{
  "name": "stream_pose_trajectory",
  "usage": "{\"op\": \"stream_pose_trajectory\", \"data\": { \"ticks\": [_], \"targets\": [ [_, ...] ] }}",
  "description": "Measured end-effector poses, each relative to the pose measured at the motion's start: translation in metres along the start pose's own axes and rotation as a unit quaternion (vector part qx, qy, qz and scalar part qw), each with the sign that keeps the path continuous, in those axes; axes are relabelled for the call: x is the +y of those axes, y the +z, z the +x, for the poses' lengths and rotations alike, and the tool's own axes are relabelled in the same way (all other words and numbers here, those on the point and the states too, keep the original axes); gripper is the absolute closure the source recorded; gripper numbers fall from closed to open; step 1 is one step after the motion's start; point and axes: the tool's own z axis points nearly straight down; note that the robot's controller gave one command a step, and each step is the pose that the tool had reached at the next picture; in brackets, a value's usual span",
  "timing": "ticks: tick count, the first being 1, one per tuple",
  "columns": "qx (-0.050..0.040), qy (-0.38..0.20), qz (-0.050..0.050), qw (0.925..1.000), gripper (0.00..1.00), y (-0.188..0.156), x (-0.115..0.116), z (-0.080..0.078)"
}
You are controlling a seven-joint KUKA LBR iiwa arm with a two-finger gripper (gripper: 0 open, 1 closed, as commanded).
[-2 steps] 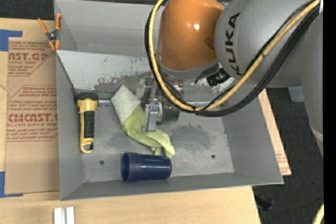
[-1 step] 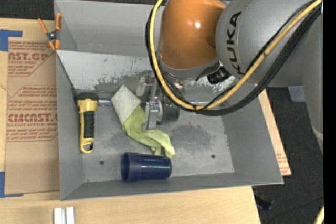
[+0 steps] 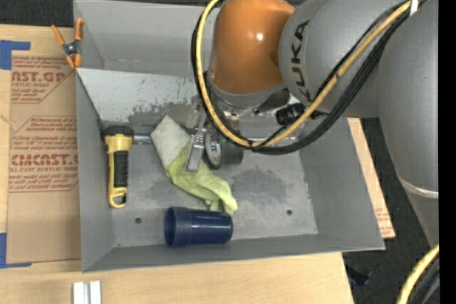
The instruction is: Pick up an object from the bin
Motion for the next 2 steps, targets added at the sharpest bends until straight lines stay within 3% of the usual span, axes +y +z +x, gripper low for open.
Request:
{"op": "stream_pose_trajectory", "data": {
  "ticks": [1, 2],
  "targets": [
    [0.0015, 0.019, 0.001, 0.9998, 0.0, 0.02, 0.001, -0.003],
    [0.0003, -0.142, 0.0, 0.9899, 0.0, 0.086, 0.047, 0.017]
  ]
}}
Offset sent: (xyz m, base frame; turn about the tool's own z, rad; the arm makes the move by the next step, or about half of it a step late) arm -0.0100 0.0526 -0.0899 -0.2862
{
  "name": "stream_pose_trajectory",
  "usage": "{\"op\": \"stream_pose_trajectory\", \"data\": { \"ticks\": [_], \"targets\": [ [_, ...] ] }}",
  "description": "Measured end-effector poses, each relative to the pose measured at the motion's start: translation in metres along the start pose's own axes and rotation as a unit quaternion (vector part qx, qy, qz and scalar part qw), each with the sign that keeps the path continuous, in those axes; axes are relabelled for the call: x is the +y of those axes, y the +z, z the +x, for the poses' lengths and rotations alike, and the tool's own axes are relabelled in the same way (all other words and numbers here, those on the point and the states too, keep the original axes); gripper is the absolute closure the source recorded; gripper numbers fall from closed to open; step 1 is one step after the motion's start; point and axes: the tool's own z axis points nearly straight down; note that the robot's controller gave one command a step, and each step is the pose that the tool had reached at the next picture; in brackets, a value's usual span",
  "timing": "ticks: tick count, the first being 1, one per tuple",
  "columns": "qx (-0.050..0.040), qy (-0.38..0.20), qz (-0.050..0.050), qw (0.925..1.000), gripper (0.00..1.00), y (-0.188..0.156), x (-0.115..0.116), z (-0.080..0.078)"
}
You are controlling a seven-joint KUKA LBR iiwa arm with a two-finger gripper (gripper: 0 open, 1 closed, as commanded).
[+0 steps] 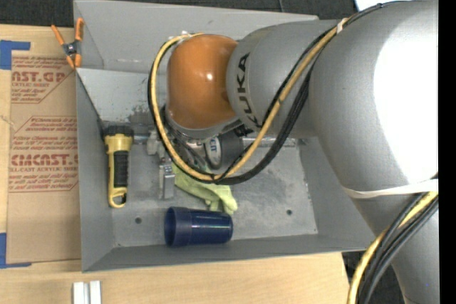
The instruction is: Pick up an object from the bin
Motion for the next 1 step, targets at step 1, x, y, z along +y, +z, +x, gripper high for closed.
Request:
{"op": "stream_pose_trajectory", "data": {
  "ticks": [1],
  "targets": [
    [-0.0015, 0.038, 0.0, 0.9993, 0.0, 0.0064, -0.0689, -0.0059]
  ]
}}
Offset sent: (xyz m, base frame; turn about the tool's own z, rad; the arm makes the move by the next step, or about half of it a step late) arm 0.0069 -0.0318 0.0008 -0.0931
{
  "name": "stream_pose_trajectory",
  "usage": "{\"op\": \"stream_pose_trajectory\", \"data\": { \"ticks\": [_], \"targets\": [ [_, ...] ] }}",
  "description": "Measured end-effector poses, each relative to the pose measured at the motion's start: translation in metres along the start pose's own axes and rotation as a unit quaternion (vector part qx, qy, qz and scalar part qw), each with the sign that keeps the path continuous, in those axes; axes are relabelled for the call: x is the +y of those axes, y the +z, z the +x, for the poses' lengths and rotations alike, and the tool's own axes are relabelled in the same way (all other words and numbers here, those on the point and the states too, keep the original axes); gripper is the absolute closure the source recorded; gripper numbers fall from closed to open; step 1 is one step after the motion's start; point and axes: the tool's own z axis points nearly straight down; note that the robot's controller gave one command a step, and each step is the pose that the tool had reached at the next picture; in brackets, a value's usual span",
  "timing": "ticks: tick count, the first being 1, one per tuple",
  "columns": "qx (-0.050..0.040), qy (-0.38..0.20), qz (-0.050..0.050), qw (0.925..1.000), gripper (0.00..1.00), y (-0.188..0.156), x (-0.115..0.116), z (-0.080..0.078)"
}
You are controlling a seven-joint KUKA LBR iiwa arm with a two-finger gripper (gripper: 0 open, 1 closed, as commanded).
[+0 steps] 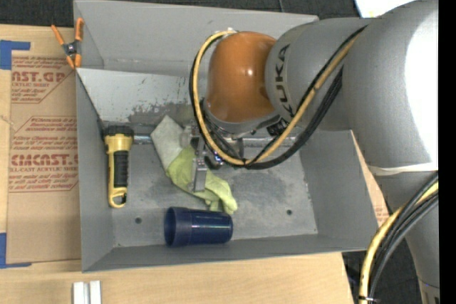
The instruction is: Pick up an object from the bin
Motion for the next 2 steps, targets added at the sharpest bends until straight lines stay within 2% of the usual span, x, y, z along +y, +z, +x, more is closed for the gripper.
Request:
{"op": "stream_pose_trajectory", "data": {
  "ticks": [1, 2],
  "targets": [
    [0.0017, -0.021, 0.001, 0.9998, 0.0, -0.002, -0.012, 0.001],
    [-0.0002, 0.024, 0.0, 0.9997, 0.0, 0.046, -0.025, -0.004]
  ]
}}
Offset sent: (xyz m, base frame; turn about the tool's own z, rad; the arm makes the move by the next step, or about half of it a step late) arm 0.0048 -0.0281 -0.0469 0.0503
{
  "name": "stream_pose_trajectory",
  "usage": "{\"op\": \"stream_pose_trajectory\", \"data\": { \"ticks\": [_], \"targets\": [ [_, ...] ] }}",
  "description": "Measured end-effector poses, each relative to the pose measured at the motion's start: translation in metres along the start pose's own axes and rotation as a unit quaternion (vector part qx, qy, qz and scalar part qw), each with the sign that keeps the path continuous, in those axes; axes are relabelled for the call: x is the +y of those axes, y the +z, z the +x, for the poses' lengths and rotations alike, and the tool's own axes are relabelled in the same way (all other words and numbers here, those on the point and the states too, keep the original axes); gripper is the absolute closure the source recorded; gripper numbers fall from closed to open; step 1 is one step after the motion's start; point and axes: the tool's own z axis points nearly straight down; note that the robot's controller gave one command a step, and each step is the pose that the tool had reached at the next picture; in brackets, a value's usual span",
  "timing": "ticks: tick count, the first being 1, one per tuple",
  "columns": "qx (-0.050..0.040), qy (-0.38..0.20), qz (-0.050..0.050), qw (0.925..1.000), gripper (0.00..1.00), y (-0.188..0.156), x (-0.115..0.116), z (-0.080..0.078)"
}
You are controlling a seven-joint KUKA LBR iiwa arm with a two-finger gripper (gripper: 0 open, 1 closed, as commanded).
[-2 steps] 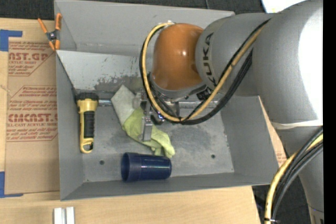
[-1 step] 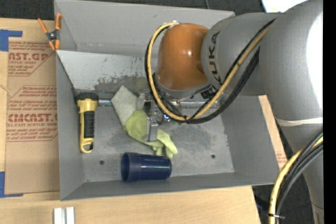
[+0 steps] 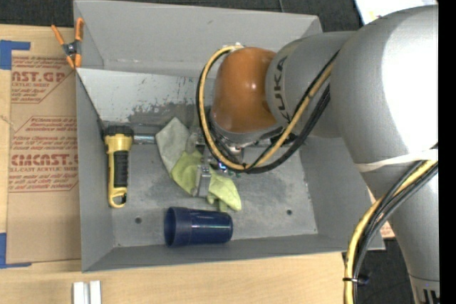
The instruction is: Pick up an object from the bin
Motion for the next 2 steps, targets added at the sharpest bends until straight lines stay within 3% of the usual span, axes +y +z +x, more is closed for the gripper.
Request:
{"op": "stream_pose_trajectory", "data": {
  "ticks": [1, 2],
  "targets": [
    [-0.0055, -0.056, -0.003, 0.9984, 1.0, -0.0001, 0.0228, -0.0051],
    [-0.0055, -0.056, -0.003, 0.9984, 1.0, -0.0001, 0.0228, -0.0051]
  ]
}}
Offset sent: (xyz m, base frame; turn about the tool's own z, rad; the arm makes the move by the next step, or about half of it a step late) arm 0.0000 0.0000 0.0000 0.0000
